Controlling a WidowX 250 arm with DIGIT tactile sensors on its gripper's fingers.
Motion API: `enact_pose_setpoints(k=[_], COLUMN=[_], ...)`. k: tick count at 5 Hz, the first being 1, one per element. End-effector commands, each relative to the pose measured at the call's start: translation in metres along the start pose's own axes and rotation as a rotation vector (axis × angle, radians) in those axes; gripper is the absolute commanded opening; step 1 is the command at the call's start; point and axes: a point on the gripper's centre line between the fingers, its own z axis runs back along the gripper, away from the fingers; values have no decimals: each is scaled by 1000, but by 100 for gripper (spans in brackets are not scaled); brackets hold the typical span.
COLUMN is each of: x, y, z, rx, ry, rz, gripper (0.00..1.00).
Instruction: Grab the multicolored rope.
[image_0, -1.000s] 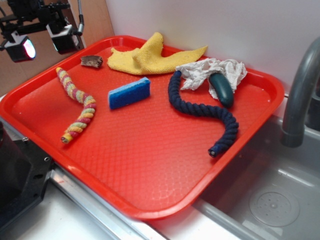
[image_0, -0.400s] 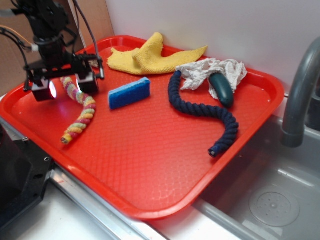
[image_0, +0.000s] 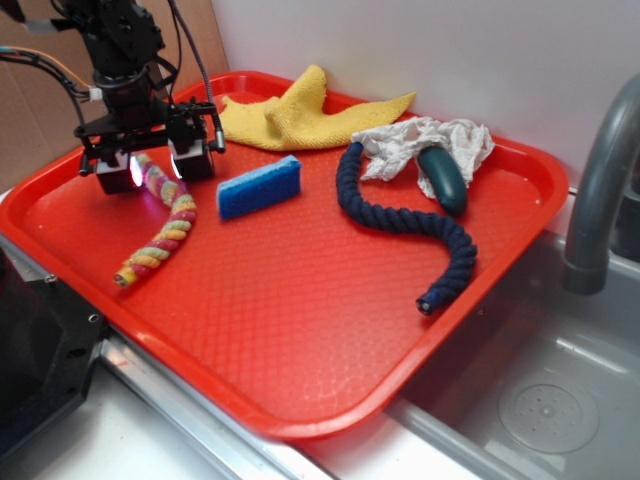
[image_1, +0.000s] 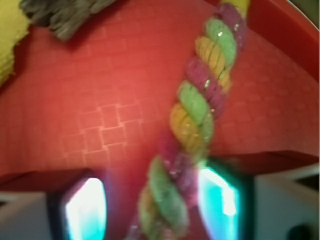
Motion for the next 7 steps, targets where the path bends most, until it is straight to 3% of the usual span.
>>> enact_pose_setpoints(k=[1, 2, 3, 4, 5, 6, 7], x=[-3, -18, -26, -39, -44, -41, -44], y=[24, 31, 19, -5, -13, -14, -15], z=[78, 129, 166, 190, 199, 199, 197], rx=[-118, -140, -170, -159, -172, -133, -133], ry=[75, 9, -30, -86, -105, -116, -116], rz=[-445, -546, -613, -680, -677, -653, -651], gripper=[0, 0, 0, 0, 0, 0, 0])
